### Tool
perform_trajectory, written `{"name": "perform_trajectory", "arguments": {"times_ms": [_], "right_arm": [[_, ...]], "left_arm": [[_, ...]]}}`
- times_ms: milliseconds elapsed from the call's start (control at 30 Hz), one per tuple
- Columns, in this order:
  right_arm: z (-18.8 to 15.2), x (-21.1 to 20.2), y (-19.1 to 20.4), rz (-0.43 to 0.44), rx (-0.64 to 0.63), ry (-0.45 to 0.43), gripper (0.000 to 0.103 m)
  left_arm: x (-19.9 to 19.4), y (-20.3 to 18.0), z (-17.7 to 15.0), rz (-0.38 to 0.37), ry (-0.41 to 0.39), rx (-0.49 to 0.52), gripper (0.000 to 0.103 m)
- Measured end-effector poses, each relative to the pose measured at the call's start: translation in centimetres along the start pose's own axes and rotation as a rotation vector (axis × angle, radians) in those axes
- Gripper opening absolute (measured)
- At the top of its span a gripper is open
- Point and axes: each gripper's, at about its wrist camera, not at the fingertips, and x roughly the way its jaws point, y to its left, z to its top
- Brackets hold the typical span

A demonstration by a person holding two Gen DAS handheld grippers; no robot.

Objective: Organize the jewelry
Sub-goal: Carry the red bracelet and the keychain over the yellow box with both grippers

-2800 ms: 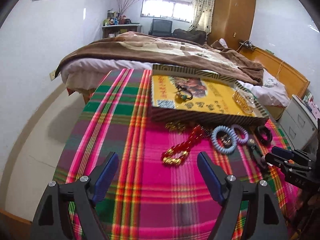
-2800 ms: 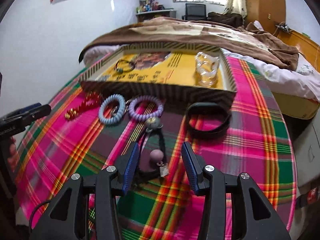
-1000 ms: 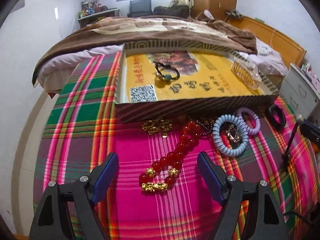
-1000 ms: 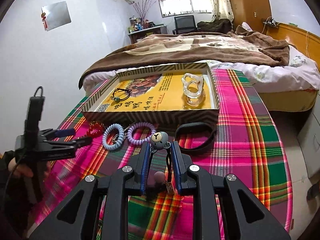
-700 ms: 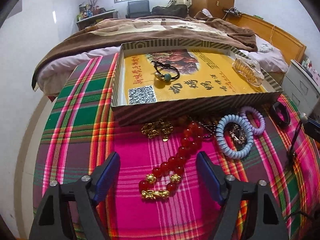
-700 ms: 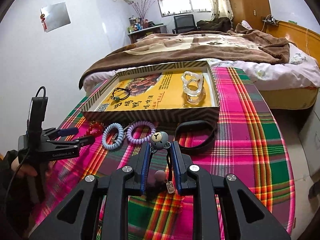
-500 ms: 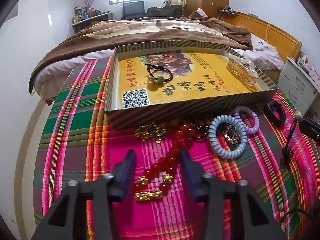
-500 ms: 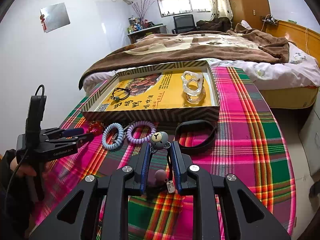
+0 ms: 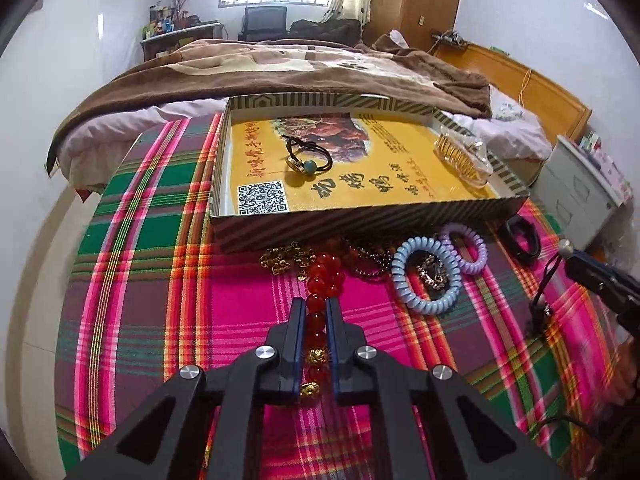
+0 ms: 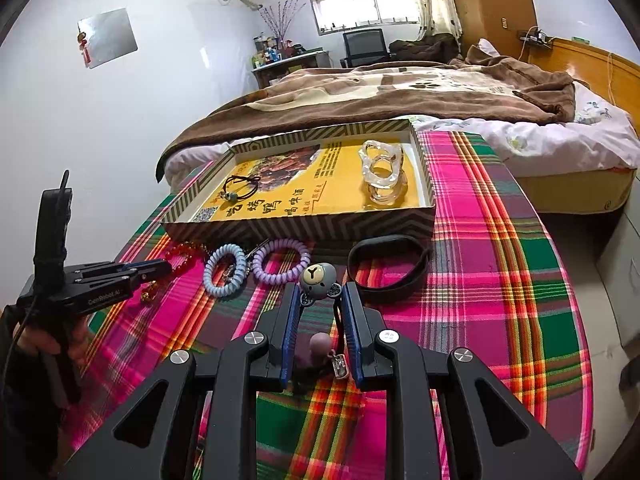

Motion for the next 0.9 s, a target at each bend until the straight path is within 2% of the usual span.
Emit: {"name": "perform_trajectory", "arguments": {"times_ms": [200,533,900], "right_arm": [[0.1,-0.4,0.1,-0.001,0.001,-0.008,0.022],[1.0,-1.2,0.8,0.000,-0.007,-0.039,0.022],[3.9,-2.4,1.6,0.005,-0.029,-0.086,0.022]], "left_arm": [[-0.8,0.0,0.2,-0.035,-0.021,-0.021,0.010],[-3.5,-0.5,1.6,-0.029,-0.090,-0.010,0.010],[-5.6,-0.5,3.7,-0.030,-0.132,-0.006,0.010]]}}
